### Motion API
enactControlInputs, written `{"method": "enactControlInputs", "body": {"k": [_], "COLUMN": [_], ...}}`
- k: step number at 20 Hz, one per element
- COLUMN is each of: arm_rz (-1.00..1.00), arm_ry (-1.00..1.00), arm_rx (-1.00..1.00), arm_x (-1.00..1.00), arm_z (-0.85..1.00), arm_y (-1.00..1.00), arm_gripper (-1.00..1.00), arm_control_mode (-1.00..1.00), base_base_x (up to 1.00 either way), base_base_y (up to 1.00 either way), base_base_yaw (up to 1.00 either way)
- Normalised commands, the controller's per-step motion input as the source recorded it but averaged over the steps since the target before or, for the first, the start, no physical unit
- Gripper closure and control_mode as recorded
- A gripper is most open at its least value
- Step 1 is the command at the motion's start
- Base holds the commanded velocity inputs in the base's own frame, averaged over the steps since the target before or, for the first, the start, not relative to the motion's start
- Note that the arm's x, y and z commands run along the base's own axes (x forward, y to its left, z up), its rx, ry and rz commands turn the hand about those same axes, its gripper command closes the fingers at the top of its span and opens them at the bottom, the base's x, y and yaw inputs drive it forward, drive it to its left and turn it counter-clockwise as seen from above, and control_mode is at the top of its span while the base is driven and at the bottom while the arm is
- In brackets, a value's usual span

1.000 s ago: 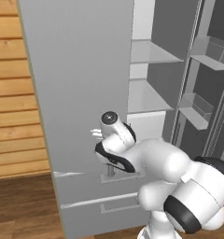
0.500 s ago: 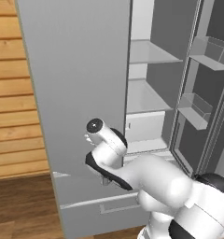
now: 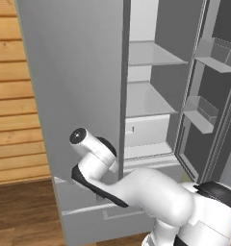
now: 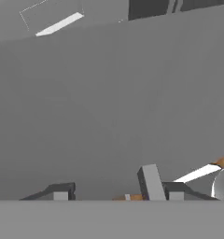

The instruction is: Take the strawberry from the fridge and place it on top of the pancake, located on the dining counter.

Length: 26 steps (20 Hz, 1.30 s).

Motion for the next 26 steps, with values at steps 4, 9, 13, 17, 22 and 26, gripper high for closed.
{"method": "enactControlInputs", "body": {"k": [4, 9, 13, 17, 22, 26], "arm_rz": [-0.04, 0.00, 0.02, 0.13, 0.07, 0.05], "arm_ry": [0.00, 0.00, 0.00, 0.00, 0.00, 0.00], "arm_rx": [-0.07, -0.04, 0.01, 0.15, 0.35, 0.40], "arm_x": [-0.36, -0.79, -0.84, -0.55, -0.17, -0.04], "arm_z": [0.25, 0.57, 0.36, 0.56, 0.58, 0.50], "arm_y": [0.41, 0.17, -0.15, -0.19, -0.36, -0.50], "arm_gripper": [-1.00, -1.00, -1.00, -1.00, -1.00, -1.00], "arm_control_mode": [-1.00, -1.00, -1.00, -1.00, -1.00, -1.00], "base_base_x": [0.00, 0.00, 0.00, 0.00, 0.00, 0.00], "base_base_y": [0.00, 0.00, 0.00, 0.00, 0.00, 0.00], "base_base_yaw": [0.00, 0.00, 0.00, 0.00, 0.00, 0.00]}}
